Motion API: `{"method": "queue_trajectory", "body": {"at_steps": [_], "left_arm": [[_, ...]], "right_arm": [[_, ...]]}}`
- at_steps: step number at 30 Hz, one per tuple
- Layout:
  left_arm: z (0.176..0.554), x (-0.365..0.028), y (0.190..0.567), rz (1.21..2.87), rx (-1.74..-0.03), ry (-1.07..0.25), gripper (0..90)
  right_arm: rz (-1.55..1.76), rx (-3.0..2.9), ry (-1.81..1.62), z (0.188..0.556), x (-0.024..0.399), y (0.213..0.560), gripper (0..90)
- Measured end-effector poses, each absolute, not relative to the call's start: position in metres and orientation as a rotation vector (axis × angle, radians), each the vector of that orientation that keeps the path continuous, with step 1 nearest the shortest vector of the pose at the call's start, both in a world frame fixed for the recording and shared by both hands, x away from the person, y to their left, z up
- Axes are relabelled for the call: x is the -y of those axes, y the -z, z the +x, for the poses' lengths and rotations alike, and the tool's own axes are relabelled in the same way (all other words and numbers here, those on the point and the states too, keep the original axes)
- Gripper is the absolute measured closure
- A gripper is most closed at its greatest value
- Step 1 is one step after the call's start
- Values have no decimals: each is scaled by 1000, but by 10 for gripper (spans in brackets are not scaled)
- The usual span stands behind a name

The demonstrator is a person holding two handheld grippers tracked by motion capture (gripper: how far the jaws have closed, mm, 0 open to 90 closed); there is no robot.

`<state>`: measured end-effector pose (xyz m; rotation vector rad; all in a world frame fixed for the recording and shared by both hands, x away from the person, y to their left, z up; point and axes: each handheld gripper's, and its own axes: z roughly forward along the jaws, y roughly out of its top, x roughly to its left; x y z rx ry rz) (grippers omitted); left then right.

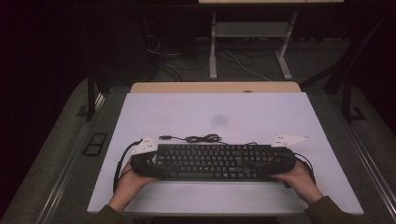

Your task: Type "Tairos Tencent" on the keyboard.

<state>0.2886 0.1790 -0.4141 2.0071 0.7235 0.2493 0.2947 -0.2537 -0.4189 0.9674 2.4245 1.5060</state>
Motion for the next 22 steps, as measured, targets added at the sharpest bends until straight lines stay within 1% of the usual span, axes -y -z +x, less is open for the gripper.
{"method": "queue_trajectory", "body": {"at_steps": [5, 14, 22], "left_arm": [[285, -188, 416, 1984, -731, -262, 142], [287, -193, 418, 1971, -738, -267, 116], [287, -193, 419, 1978, -745, -268, 58]], "right_arm": [[983, -2402, -1472, 287, 269, 421, 180], [1018, -2366, -1439, 278, 295, 426, 179], [1047, -2351, -1435, 277, 303, 428, 179]]}}
